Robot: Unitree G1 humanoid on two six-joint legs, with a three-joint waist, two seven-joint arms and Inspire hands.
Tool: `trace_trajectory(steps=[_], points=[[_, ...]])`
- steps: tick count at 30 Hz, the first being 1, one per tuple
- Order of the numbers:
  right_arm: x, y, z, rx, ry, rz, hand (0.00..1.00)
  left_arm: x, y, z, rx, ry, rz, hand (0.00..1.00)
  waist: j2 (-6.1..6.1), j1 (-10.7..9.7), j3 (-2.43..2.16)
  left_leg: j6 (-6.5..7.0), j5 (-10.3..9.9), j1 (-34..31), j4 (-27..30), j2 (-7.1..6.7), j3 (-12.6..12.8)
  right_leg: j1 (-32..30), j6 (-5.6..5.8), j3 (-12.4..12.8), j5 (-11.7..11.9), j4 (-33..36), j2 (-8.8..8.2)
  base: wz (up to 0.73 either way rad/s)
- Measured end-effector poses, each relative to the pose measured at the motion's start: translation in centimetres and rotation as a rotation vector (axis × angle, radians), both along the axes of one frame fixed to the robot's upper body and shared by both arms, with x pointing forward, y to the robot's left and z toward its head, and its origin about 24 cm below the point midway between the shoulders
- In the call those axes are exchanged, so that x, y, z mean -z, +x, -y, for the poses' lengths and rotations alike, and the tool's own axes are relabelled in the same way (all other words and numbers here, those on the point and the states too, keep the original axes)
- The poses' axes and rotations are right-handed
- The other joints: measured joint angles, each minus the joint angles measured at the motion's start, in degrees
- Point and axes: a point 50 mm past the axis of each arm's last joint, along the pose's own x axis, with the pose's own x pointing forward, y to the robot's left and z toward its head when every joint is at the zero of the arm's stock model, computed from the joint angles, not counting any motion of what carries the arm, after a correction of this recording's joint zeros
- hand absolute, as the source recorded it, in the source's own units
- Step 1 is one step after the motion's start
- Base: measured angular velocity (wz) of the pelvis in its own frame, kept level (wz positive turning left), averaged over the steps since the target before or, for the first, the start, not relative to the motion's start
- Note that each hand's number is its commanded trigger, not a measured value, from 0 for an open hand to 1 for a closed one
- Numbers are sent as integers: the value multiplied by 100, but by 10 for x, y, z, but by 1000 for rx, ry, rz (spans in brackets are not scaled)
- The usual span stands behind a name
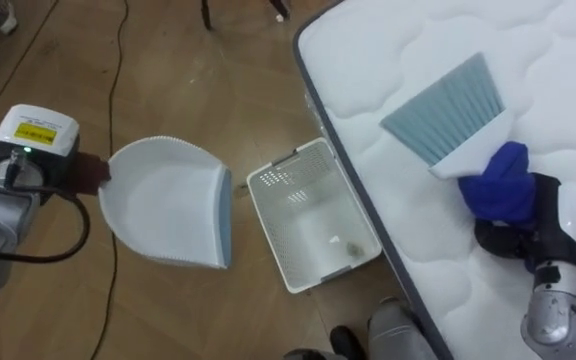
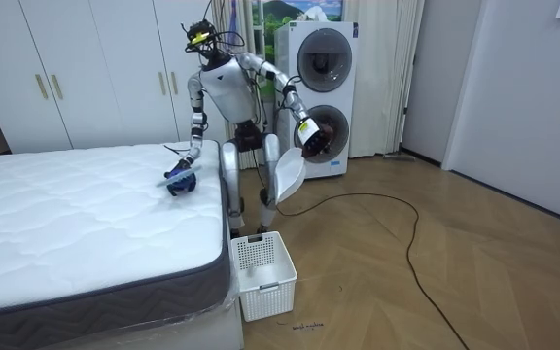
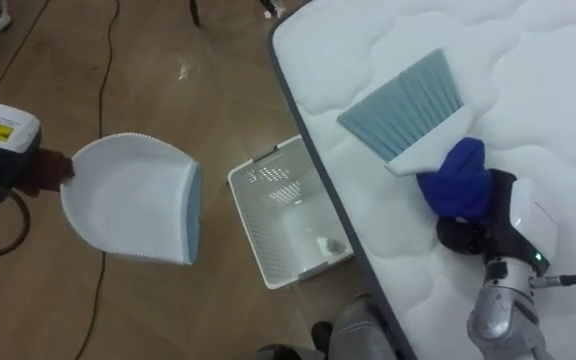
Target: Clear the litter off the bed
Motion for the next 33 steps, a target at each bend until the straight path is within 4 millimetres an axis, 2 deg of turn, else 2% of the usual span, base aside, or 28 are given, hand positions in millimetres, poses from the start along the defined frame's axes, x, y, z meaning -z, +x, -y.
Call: trace_trajectory(steps=[2,5,7,10,12,14,15,17,18,20,21,25,26,27,28,29,30,31,32,33], points=[[2,-1,1,14,7,0,0,-1,1,1,9,-2,8,100,-41,6,31,11,-10,52,-7,2,-3,56,2,-15,-1,-23,-4,0],[5,-4,4,28,30,-11,0,-1,1,2,23,-6,15,100,-94,19,45,15,-27,123,-16,19,-38,162,1,-76,-1,-100,-1,3],[7,-6,6,42,58,-18,0,-2,2,6,40,-13,24,100,-152,41,78,11,-52,192,-6,36,-41,255,1,-84,-4,-135,7,-2],[12,-11,10,63,82,-39,0,-6,4,20,117,-37,61,100,-194,204,62,2,-90,273,-8,145,-42,371,-4,-51,55,-321,128,-13],[16,-14,12,67,89,-61,0,-9,5,25,155,-53,95,100,-267,338,34,-9,-115,360,-2,203,-34,445,-20,-9,108,-433,202,-27],[25,-19,12,69,103,-112,0,-9,-1,27,180,-98,149,100,-399,500,-36,-48,-138,537,-88,258,-37,606,-45,87,174,-600,290,-37],[27,-21,12,71,107,-126,0,-9,-3,28,191,-104,161,100,-428,542,-46,-57,-143,604,-120,276,-37,670,-59,95,196,-654,320,-36],[35,-31,12,87,124,-163,0,-6,-11,35,236,-155,201,100,-486,703,-95,-113,-176,851,-237,387,-44,975,-87,134,302,-967,445,-28],[36,-34,12,93,123,-176,0,-6,-13,36,247,-166,212,100,-500,737,-103,-127,-185,903,-256,413,-52,1048,-97,130,326,-1044,476,-20],[43,-47,14,111,123,-221,0,-4,-20,39,282,-195,250,100,-599,820,-180,-146,-196,1106,-390,484,-54,1298,-108,127,397,-1307,540,-12],[43,-48,14,110,125,-224,0,-4,-23,39,283,-205,261,100,-618,824,-196,-146,-196,1160,-425,504,-54,1361,-112,133,428,-1382,574,-12],[52,-71,18,159,117,-293,0,-3,-32,38,289,-260,303,100,-742,883,-250,-153,-199,1589,-676,655,-39,1899,-121,200,693,-1980,708,-24],[55,-78,19,175,124,-308,0,-1,-35,38,276,-279,312,100,-808,971,-288,-182,-215,1742,-772,676,-32,2017,-131,292,753,-2105,746,-53],[56,-81,19,182,128,-313,0,-1,-36,37,265,-293,324,100,-838,1010,-296,-186,-217,1816,-807,684,-33,2074,-129,311,786,-2162,760,-71],[57,-86,19,195,135,-323,0,1,-39,39,241,-335,352,100,-898,1093,-324,-191,-220,1959,-906,701,46,2132,-116,292,840,-2209,756,-80],[58,-90,20,206,147,-336,0,5,-43,40,212,-391,373,100,-991,1196,-349,-191,-221,2127,-1018,718,250,2170,-115,256,854,-2210,728,-86],[58,-91,19,210,157,-338,0,8,-45,40,192,-421,380,100,-1025,1260,-357,-192,-224,2212,-1070,735,360,2182,-115,229,875,-2208,717,-114],[59,-91,16,208,172,-335,0,14,-53,41,153,-471,395,100,-1084,1421,-357,-200,-232,2409,-1202,788,633,2185,-129,155,954,-2211,717,-138],[59,-89,12,205,185,-329,0,20,-61,42,121,-517,418,100,-1146,1545,-347,-201,-233,2542,-1304,798,753,2180,-165,-81,1035,-2264,684,-141],[59,-88,10,202,189,-325,0,23,-65,44,106,-539,427,100,-1149,1591,-345,-201,-233,2584,-1339,800,753,2179,-179,-196,1100,-2302,668,-132]])
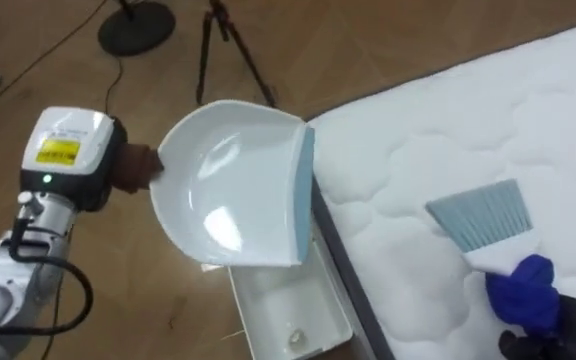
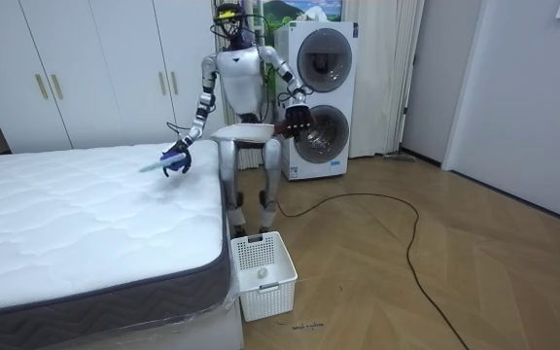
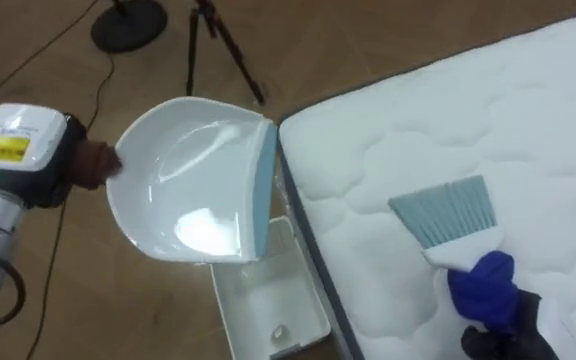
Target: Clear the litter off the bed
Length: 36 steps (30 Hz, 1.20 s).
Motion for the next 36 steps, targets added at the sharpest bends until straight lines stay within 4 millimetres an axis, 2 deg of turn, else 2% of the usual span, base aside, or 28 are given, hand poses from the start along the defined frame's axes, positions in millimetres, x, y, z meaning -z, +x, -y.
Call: trace_trajectory(steps=[1,2,3,4,5,6,7,8,9,10,11,13,15,16,17,18,20,22,24,25,27,28,29,30,31,32,34,36], points=[[0,2,-4,0,12,10,0,6,-5,4,-14,-48,3,100,-8,60,2,1,0,54,-59,7,3,1,-25,-208,120,-100,-16,-106],[1,4,-9,4,33,20,0,11,-7,7,-27,-95,1,100,-36,66,19,5,0,96,-137,74,148,23,-49,-416,263,-231,-25,-101],[2,5,-12,3,45,24,0,12,-8,8,-34,-121,2,100,-67,82,25,12,4,124,-179,111,275,23,-62,-504,326,-293,-25,-109],[3,8,-19,-4,64,32,0,14,-10,8,-48,-169,4,100,-151,169,20,38,19,176,-289,194,619,21,-83,-718,446,-289,-61,-115],[5,9,-24,-6,79,36,0,17,-11,9,-68,-218,1,100,-205,173,25,51,10,229,-344,294,1007,55,-31,-1137,414,-96,-170,-103],[6,9,-26,-2,83,37,0,19,-12,11,-77,-246,0,100,-223,170,26,53,13,279,-416,312,1164,105,25,-1293,335,71,-242,-88],[6,8,-26,4,80,41,0,22,-12,18,-89,-312,5,100,-264,163,25,51,78,425,-639,304,1497,233,111,-1530,205,407,-402,-120],[4,11,-26,-1,78,52,0,26,-14,23,-110,-377,9,100,-292,300,32,45,114,566,-830,295,1952,394,160,-1753,115,605,-548,-151],[3,12,-28,-8,80,62,0,28,-16,24,-124,-409,10,100,-308,364,37,43,115,601,-865,296,2147,498,188,-1823,83,635,-647,-173],[1,17,-33,-28,90,80,0,29,-21,24,-150,-464,15,100,-369,407,25,41,113,605,-892,293,2489,688,287,-1960,2,569,-810,-156],[0,20,-39,-53,101,94,0,31,-23,26,-165,-513,15,100,-430,462,39,40,113,604,-883,295,2783,798,343,-2038,-32,267,-914,-148],[-2,26,-49,-101,122,119,0,34,-25,28,-187,-575,9,100,-521,483,59,36,114,562,-829,321,2953,825,368,-2226,-63,-199,-922,-137],[-3,29,-57,-137,140,138,0,38,-28,31,-204,-622,0,100,-558,466,51,16,103,478,-624,367,2638,874,360,-2218,-56,-512,-884,-121],[-4,32,-61,-153,145,148,0,39,-28,34,-206,-657,0,100,-532,430,53,-5,91,394,-501,404,2253,888,329,-2166,-8,-603,-846,-86],[-3,33,-64,-169,152,151,0,40,-28,37,-203,-701,2,100,-501,296,57,-10,88,347,-425,438,1998,880,308,-2101,47,-625,-800,-65],[-3,32,-65,-174,156,148,0,40,-28,38,-197,-718,0,100,-496,227,54,-15,86,343,-409,458,2000,880,297,-2088,56,-616,-789,-25],[-1,30,-67,-183,174,136,0,42,-29,44,-176,-776,-9,100,-492,-5,55,-131,13,352,-287,586,2037,865,228,-2068,67,-592,-711,-14],[0,28,-67,-181,184,139,0,49,-34,50,-173,-822,-53,100,-481,-99,57,-154,-1,381,-167,682,2082,860,177,-2065,52,-589,-682,-17],[-1,26,-68,-175,201,154,0,56,-39,58,-170,-859,-100,100,-440,-140,36,-202,-29,410,-21,797,2138,859,146,-2051,6,-575,-650,-32],[0,25,-68,-177,208,165,0,61,-44,61,-175,-874,-126,100,-406,-148,20,-207,-27,445,63,833,2109,854,131,-1954,-1,-575,-600,-61],[1,23,-69,-204,201,160,0,67,-53,61,-199,-892,-151,100,-363,-53,22,-277,-41,452,260,793,1304,787,79,-1515,-20,-484,-463,-107],[1,24,-70,-221,199,155,0,70,-57,60,-216,-906,-163,100,-334,104,23,-386,-57,436,351,663,387,677,31,-1139,-48,-360,-352,-162],[1,25,-70,-231,206,149,0,73,-60,59,-231,-925,-175,100,-283,174,15,-452,-42,402,444,562,-414,661,-22,-820,-37,-378,-198,-159],[2,24,-71,-234,209,144,0,73,-62,59,-234,-930,-181,100,-276,215,14,-475,-28,413,469,510,-689,661,-35,-644,-20,-386,-123,-144],[3,22,-70,-242,211,132,0,75,-66,58,-238,-935,-191,100,-283,275,17,-501,-16,495,442,377,-1136,658,-66,-255,26,-380,29,-140],[4,19,-69,-245,209,121,0,78,-72,57,-242,-941,-207,100,-282,319,-2,-528,-22,623,339,307,-1456,649,-79,75,121,-384,157,-141],[3,19,-68,-249,203,117,0,81,-79,57,-245,-954,-219,100,-258,326,-34,-624,-67,763,148,262,-1749,563,-94,348,176,-330,274,-117],[3,21,-68,-246,206,124,0,80,-78,58,-236,-971,-219,96,-252,290,-51,-702,-106,844,-67,262,-1739,442,-102,481,244,-255,373,-71]])
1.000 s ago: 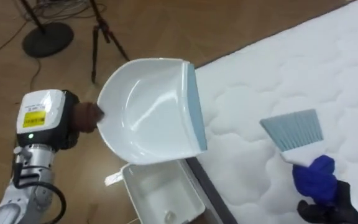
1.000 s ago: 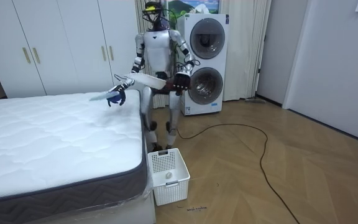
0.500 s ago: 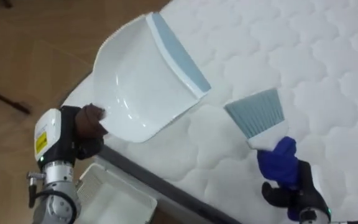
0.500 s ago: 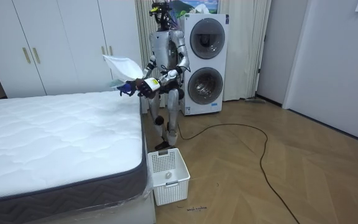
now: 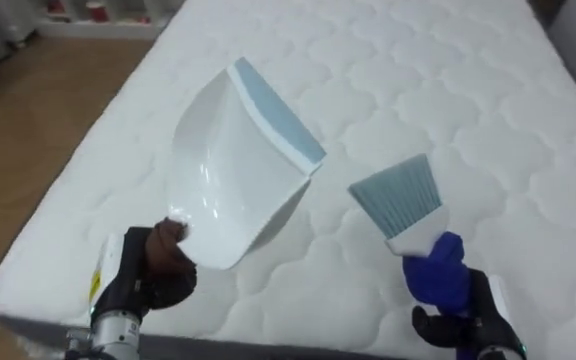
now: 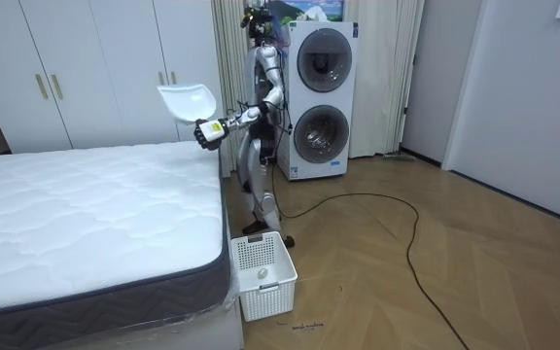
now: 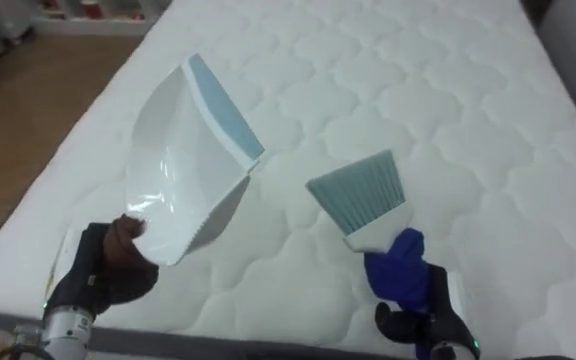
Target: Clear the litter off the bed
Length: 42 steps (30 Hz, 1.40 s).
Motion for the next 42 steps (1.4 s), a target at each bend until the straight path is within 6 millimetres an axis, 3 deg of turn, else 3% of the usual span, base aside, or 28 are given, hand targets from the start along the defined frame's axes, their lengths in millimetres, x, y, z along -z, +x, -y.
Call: trace_trajectory(steps=[4,6,7,9,13,17,24,30,34,38,42], points=[[0,-1,1,14,12,0,0,0,0,2,16,-29,2,100,-105,-142,57,-48,28,150,-414,-4,32,-66,-7,121,84,-78,69,-10],[0,-1,0,14,12,0,0,4,-2,2,24,-32,-21,100,-107,-138,62,-46,29,179,-494,10,44,-32,2,118,145,-193,77,-7],[0,-1,0,14,12,0,0,5,-2,3,37,-36,-35,87,-105,-133,68,-44,30,198,-533,15,51,0,17,117,172,-270,77,-4],[0,-1,0,13,13,0,0,8,-4,4,53,-41,-52,0,-101,-132,76,-31,36,237,-608,16,54,55,39,117,197,-377,75,0],[-1,0,-1,12,17,8,0,10,-5,4,78,-47,-80,0,-64,-140,93,-23,40,261,-717,18,52,111,64,102,224,-546,68,0],[-1,1,0,20,17,13,0,14,-7,5,85,-52,-102,0,1,-144,121,-20,42,296,-691,21,92,164,59,-219,223,-564,-2,-6],[3,-3,7,56,4,-19,0,28,-16,0,63,-80,-186,0,4,-141,115,-20,42,474,-792,34,220,323,42,-376,211,-673,-35,-10],[27,-35,15,154,-1,-182,0,60,-50,-13,-8,-59,-390,0,-65,-128,79,-20,42,681,-886,56,318,604,55,-466,213,-859,-48,6],[38,-54,22,210,-1,-274,0,79,-87,-34,-149,-87,-541,0,-105,-150,32,-20,42,809,-931,75,319,721,59,-495,216,-944,-33,2],[51,-83,28,318,20,-409,0,91,-124,-50,-319,-109,-669,0,-143,-124,30,-20,42,959,-1050,122,315,904,52,-559,216,-1035,-2,7],[58,-100,28,362,58,-495,0,97,-146,-56,-386,-136,-770,0,-157,-74,40,-20,42,964,-1051,124,316,905,51,-568,216,-1045,1,1]])
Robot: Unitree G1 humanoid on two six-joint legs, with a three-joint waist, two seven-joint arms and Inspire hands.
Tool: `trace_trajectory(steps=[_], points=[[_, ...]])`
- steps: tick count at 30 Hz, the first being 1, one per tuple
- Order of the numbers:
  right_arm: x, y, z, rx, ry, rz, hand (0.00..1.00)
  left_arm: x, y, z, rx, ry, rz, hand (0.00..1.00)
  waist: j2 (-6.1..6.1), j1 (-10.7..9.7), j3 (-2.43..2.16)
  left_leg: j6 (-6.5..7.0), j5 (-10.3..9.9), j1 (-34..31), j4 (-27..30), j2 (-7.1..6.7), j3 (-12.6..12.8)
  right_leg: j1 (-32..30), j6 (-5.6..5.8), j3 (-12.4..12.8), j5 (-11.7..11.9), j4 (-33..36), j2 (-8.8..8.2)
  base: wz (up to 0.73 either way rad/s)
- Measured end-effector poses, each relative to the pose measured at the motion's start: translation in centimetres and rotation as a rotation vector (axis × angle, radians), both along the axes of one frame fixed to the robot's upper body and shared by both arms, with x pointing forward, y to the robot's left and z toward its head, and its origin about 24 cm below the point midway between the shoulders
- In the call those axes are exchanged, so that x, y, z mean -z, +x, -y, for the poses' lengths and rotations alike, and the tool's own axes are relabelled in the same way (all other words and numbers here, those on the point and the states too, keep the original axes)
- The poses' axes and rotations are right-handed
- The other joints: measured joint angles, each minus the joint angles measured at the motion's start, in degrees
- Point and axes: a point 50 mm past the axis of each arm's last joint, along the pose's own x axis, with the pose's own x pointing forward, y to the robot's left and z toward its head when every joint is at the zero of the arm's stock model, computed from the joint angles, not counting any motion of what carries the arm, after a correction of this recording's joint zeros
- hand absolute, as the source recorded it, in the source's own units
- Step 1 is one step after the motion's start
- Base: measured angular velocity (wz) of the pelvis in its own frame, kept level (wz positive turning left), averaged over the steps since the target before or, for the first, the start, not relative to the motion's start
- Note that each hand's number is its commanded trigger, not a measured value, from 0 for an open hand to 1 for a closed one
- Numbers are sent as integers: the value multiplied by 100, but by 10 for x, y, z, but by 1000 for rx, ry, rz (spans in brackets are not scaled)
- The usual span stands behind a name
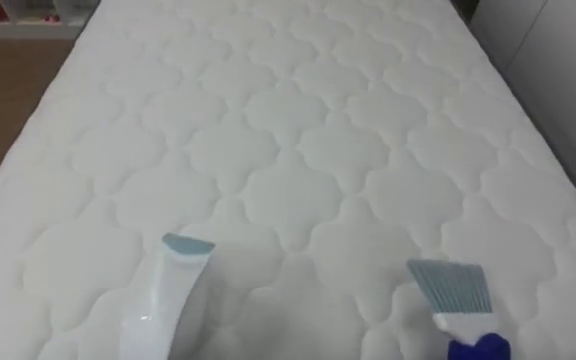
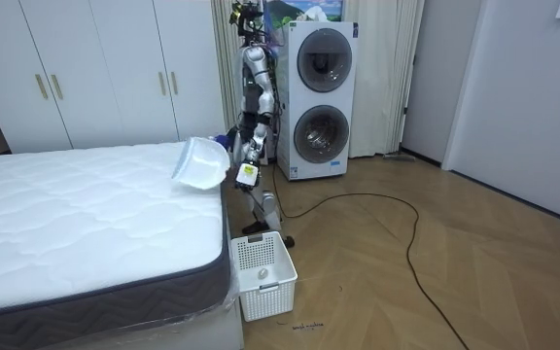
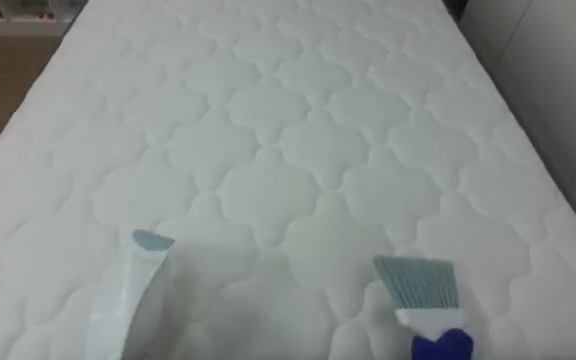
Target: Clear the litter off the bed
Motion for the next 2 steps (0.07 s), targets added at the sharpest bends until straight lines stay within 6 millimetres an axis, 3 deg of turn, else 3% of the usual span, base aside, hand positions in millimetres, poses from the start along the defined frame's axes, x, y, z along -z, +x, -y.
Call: trace_trajectory(steps=[2], points=[[4,-8,0,-5,39,-62,0,3,-12,-2,-27,-20,-67,0,-4,2,9,0,0,2,2,0,0,2,-2,1,-2,0,0,2]])
